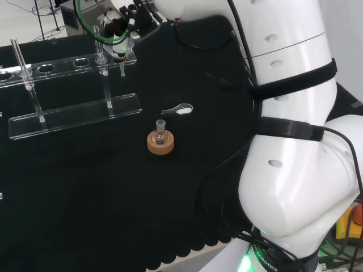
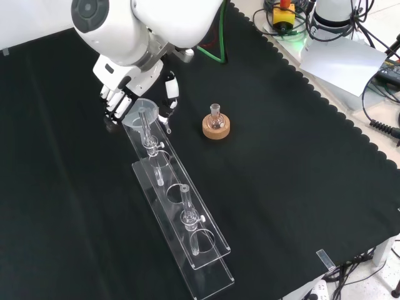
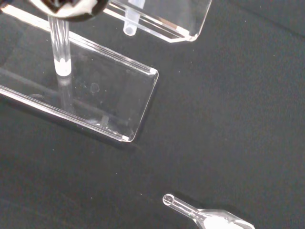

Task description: Pick up the funnel from the transparent funnel stand.

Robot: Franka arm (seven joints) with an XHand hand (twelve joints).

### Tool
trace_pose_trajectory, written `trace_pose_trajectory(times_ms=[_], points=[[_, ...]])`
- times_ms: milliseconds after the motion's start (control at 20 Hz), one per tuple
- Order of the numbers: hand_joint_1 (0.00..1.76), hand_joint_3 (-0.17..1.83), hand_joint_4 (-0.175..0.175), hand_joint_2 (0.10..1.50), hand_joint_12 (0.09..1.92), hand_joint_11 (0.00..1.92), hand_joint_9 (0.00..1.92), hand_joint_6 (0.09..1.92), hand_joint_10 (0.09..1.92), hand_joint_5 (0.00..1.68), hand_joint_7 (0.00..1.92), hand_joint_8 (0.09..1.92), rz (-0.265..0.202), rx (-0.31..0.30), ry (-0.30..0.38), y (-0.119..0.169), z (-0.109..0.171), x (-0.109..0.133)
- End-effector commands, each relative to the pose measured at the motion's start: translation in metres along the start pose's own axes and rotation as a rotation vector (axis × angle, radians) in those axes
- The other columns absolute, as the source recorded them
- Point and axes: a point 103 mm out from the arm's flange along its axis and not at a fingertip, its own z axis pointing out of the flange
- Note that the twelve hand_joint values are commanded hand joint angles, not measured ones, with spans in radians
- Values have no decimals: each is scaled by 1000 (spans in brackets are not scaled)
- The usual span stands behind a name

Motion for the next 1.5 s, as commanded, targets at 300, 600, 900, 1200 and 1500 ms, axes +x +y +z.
trace_pose_trajectory(times_ms=[300,600,900,1200,1500], points=[[845,708,-48,613,1284,534,950,366,569,666,715,729,26,-112,-90,-5,-7,4],[914,709,-44,663,1158,752,1168,868,566,788,914,798,72,-201,-191,-33,-48,-2],[927,712,-47,669,1136,784,1188,895,563,799,912,802,87,-161,-214,-71,-83,-9],[924,713,-43,669,1129,771,1191,899,560,794,890,797,114,-116,-212,-111,-89,-9],[920,715,-39,669,1133,760,1192,904,558,789,881,797,141,-87,-191,-150,-76,-6]])
